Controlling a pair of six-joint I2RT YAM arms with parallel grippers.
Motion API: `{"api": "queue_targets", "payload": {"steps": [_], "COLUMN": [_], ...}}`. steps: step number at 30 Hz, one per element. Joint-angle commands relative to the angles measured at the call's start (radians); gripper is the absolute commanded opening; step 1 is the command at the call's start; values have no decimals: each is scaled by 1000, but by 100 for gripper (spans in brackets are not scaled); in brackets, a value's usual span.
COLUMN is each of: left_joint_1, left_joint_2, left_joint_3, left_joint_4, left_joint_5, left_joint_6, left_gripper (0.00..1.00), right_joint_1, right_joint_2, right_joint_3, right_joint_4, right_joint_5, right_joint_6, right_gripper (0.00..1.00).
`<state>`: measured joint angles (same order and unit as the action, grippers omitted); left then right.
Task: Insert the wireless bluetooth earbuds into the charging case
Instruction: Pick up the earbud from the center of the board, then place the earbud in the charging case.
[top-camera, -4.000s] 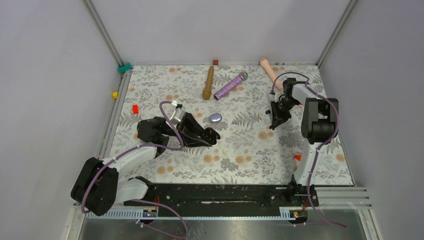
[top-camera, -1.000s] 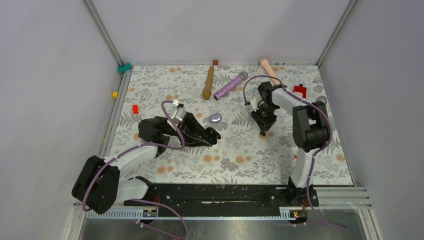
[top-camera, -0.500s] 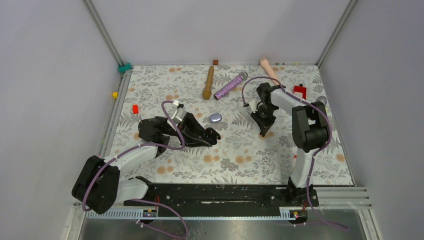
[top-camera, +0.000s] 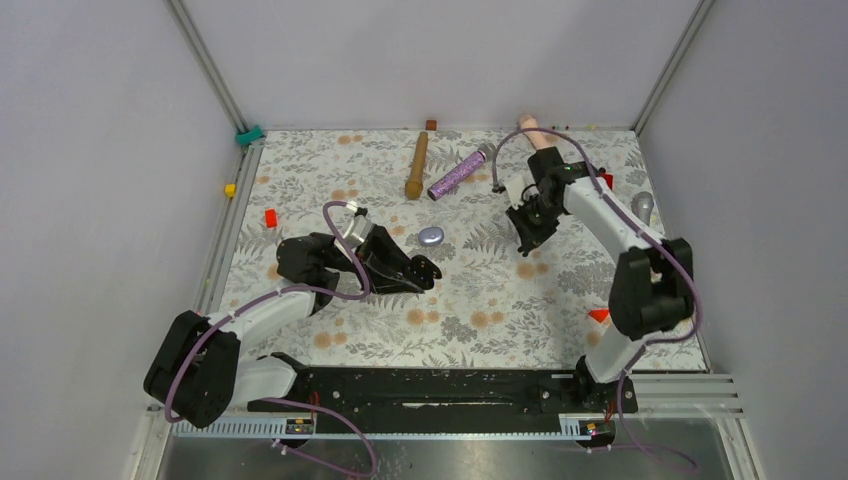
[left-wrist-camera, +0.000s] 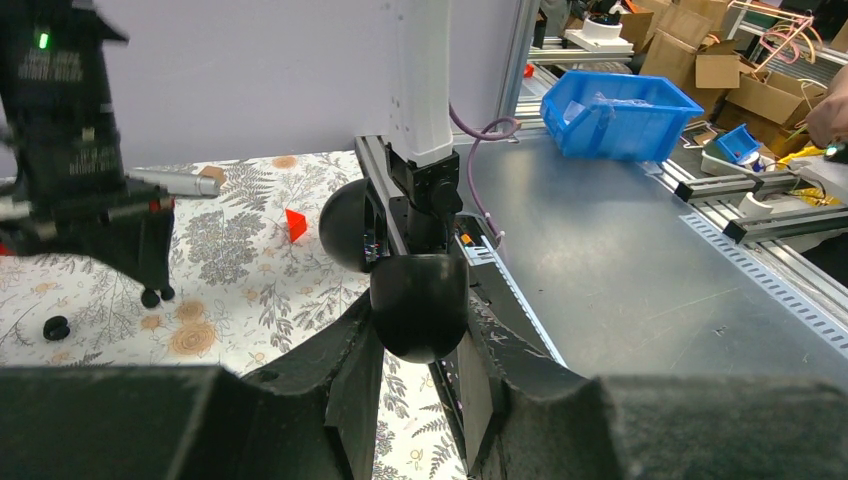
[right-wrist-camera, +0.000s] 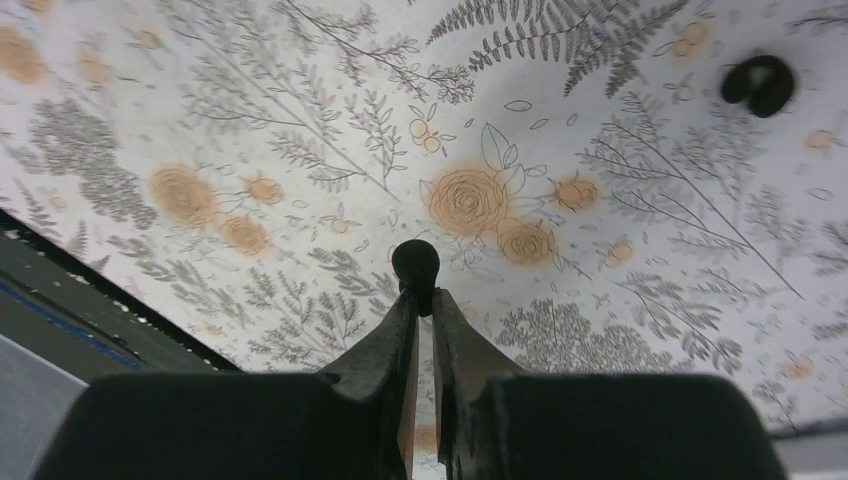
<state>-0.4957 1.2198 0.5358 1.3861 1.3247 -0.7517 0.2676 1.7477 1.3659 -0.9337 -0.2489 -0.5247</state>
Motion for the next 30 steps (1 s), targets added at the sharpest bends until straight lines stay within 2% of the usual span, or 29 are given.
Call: {"api": "queue_targets", "payload": {"steps": [1, 10, 15, 23, 30], "left_joint_1": [-3, 1, 11, 20, 24], "left_joint_2": [9, 23, 20, 31, 42], "left_joint_3": [-2, 9, 8, 10, 21], "left_joint_4": [51, -38, -89, -225, -258], "left_joint_5": [-11, -53, -77, -120, -126], "left_joint_6": [23, 80, 114, 213, 227], "left_gripper": [0, 0, 0, 0, 0], "right_joint_1": [8, 36, 131, 343, 477], "right_joint_2": [-200, -521, -625, -598, -564], "right_joint_3": [13, 46, 61, 129, 128], "right_joint_4": [-21, 79, 172, 196, 200], "right_joint_5": [-88, -224, -258, -207, -192], "right_joint_6": [60, 195, 264, 292, 286], "right_gripper": [9, 9, 9, 9, 10]}}
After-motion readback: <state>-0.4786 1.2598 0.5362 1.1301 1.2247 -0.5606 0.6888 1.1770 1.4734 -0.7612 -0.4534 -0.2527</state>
